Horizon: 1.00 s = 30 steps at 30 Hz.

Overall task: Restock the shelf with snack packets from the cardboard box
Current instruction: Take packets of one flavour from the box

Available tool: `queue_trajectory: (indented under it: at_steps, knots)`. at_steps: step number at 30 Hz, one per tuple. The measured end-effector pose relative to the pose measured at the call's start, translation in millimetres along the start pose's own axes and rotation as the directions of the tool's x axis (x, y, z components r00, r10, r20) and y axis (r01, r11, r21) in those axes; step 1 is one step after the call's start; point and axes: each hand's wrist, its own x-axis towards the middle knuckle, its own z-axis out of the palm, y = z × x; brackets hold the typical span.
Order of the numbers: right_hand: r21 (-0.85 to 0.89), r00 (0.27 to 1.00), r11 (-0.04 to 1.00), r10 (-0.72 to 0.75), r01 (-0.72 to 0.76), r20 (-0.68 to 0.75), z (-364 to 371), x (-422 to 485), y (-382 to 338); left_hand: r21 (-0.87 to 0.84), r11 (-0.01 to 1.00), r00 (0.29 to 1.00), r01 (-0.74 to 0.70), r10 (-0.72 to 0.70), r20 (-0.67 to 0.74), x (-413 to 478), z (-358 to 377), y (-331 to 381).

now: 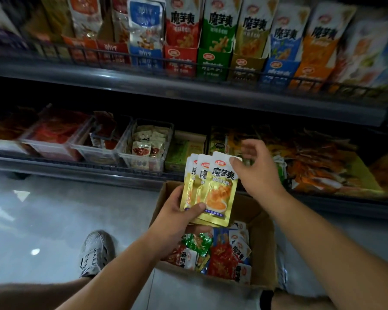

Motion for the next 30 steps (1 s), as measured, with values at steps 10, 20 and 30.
queue_trajectory:
  at_steps: [10, 20, 30]
  knots:
    - [0.202, 0.922, 0.955, 0.132, -0.217, 0.364, -33, -18, -35, 0.099, 0.977, 0.978, -0.188, 0.178, 0.108, -3, 42, 60]
    - [0.372, 0.978, 0.928, -0.107, 0.033, 0.181, -93, 34, -90, 0.481, 0.763, 0.896, -0.432, 0.304, 0.324, 37, 117, 163]
    - [0.04, 0.914, 0.923, -0.371, 0.382, -0.163, -108, 135, -154, 0.879, 0.058, 0.733, -0.473, 0.58, 0.356, 96, 155, 285]
